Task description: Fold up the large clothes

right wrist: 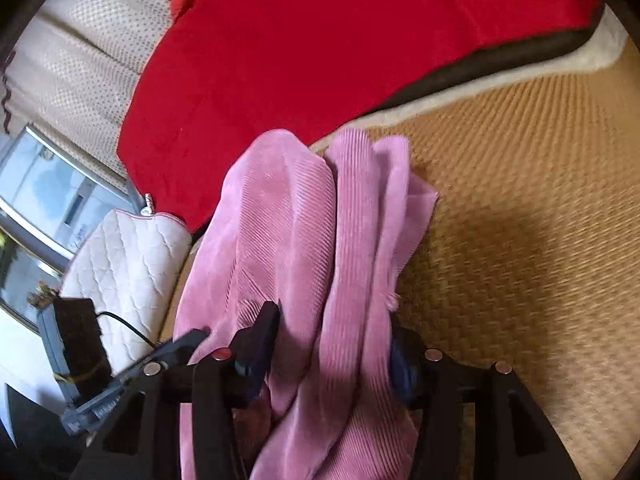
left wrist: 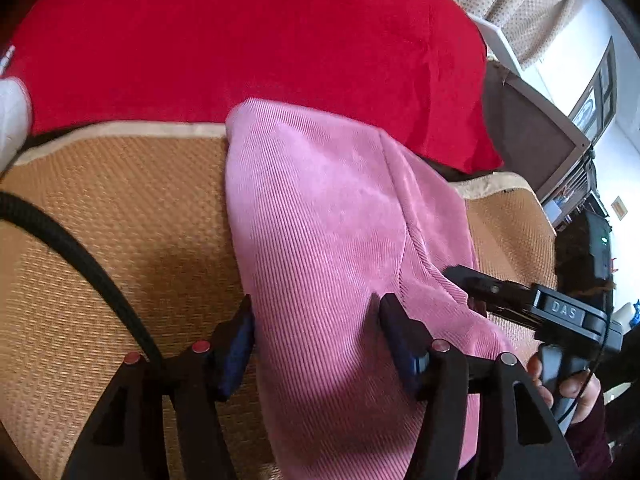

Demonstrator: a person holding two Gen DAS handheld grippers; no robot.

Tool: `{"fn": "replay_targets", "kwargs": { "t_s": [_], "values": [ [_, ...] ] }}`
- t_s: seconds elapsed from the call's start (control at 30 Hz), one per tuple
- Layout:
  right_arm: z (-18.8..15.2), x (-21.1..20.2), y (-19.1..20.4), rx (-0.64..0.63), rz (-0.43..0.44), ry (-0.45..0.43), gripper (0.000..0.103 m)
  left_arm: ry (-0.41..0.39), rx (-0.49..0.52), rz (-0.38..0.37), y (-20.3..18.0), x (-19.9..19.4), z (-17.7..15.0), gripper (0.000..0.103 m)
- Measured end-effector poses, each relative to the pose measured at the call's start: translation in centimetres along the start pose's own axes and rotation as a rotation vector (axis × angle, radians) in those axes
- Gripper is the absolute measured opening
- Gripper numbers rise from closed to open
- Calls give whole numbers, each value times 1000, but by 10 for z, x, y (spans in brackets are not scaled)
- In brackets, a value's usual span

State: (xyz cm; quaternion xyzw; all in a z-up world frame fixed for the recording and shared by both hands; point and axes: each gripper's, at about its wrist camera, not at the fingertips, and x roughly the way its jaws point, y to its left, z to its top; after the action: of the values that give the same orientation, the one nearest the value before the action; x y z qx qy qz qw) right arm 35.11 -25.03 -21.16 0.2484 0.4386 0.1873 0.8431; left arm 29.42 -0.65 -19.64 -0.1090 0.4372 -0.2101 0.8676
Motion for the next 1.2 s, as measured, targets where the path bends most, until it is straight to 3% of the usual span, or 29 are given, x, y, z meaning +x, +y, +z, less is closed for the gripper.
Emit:
{"fn": "replay_targets", "kwargs": {
  "t_s": [0.13,0.27,0.4,0.53,0.57,0.83,0.97,1.1,1.2],
  "values": [
    [-1,-39,18,-99,-65,-138,54,-82,13,-11,-6,-28,1,63],
    [1,-63,31,-125,-11,-213,54,-111,38,25,-5,-38,1,63],
    [-2,-38,26,-113,37,-106,54,-46,54,90,-9,-23,-4,63],
    [-9,22,-11,-4,-37,126,53,39,100,170,-15,9,-13,65],
    [-10,22,-17,28,-22,121,53,40,97,164,-15,10,-13,65],
    [-20,-57,-9,-23,-46,-8,54,-30,71,184,-20,-22,-13,65],
    [-32,-107,-3,-57,-87,-84,59,-130,96,258,-32,-60,-25,79],
    [-34,-143,35,-106,-144,-155,69,-201,114,309,-45,-96,-35,81],
    [-46,-169,60,-155,-216,-193,69,-222,120,361,-57,-119,-36,83]
  ]
}}
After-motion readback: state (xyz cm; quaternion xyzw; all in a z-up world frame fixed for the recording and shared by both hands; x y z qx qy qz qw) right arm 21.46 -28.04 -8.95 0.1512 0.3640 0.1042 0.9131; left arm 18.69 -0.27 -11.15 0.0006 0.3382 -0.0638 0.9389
